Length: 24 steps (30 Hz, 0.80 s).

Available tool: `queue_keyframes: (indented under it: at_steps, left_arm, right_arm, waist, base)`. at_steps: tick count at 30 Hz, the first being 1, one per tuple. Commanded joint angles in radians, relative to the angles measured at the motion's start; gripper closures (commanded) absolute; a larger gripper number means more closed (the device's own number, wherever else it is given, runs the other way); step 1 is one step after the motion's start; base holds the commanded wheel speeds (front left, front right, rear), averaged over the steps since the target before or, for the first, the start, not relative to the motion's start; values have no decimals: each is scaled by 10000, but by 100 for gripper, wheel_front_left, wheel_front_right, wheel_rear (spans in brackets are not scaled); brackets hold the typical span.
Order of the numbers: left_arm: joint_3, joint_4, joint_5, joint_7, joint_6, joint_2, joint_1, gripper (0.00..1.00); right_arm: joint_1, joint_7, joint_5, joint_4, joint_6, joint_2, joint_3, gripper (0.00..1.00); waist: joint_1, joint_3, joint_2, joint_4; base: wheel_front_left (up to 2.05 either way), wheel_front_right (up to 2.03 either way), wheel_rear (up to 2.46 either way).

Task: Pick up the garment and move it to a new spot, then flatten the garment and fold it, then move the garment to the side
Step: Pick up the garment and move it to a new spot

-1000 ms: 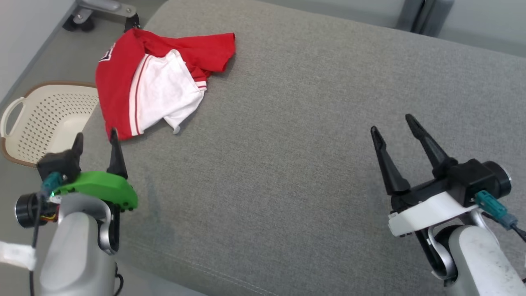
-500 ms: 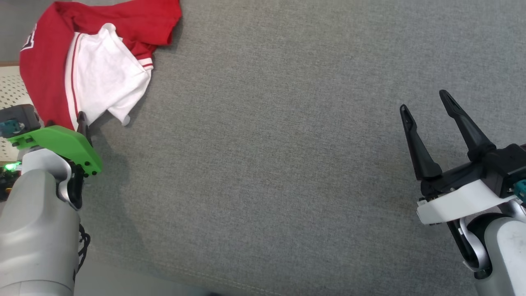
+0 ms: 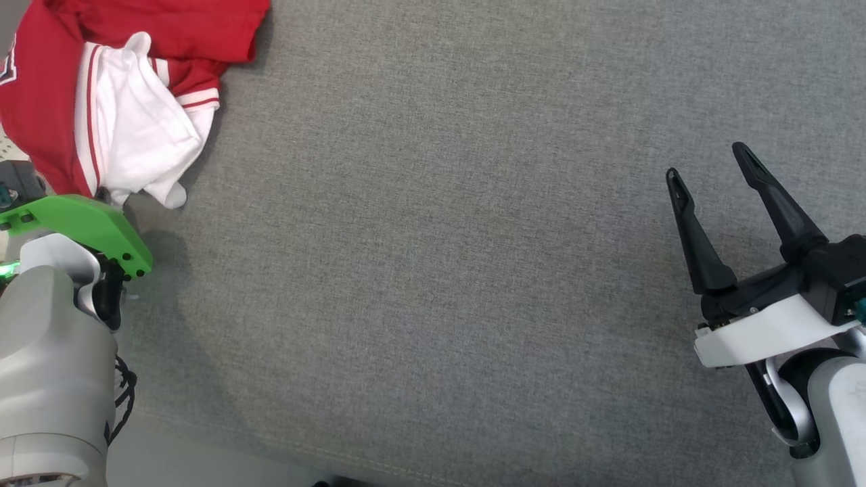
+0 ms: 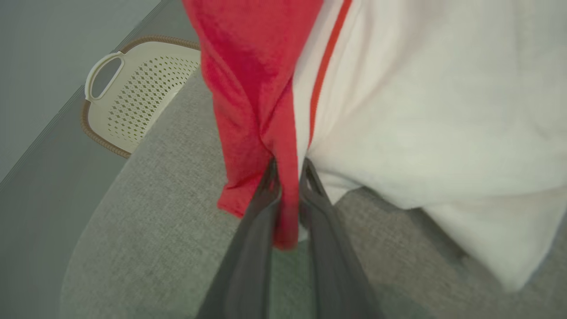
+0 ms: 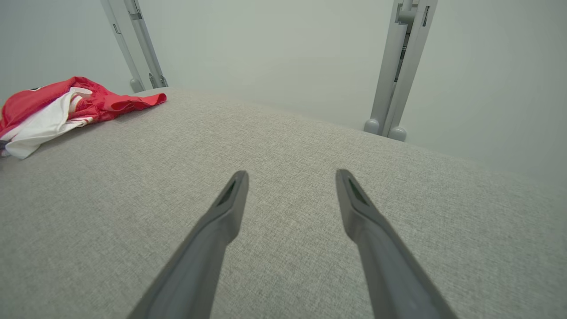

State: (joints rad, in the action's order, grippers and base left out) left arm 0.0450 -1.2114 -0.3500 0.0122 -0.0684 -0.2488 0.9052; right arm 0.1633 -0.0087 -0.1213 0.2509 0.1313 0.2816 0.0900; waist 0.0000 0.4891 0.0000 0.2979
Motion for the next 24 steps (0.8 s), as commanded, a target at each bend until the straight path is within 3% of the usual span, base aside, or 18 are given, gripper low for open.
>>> queue_keyframes:
  at_steps: [1,12,24]
  left_arm:
    - [-21,-105,28,-125,-51,-102,84,100]
    - [-363,616,282,-2453,-335,-460,410,100]
    - [-1304,4880,693,-2771,-607,-49,-347,100]
  right_arm:
    - [-69,17,14,-24,-12,-12,-9,0]
    - [-15,-500,-170,-705,-12,-435,188,0]
    - [-205,-1380,-305,-1811,-12,-1336,273,0]
  waist:
    - [0,-87,0,58]
    - [0,-1243,0,70]
    - [0,-2970,0,-463]
  base:
    - [0,0,0]
    - [0,0,0]
    - [0,0,0]
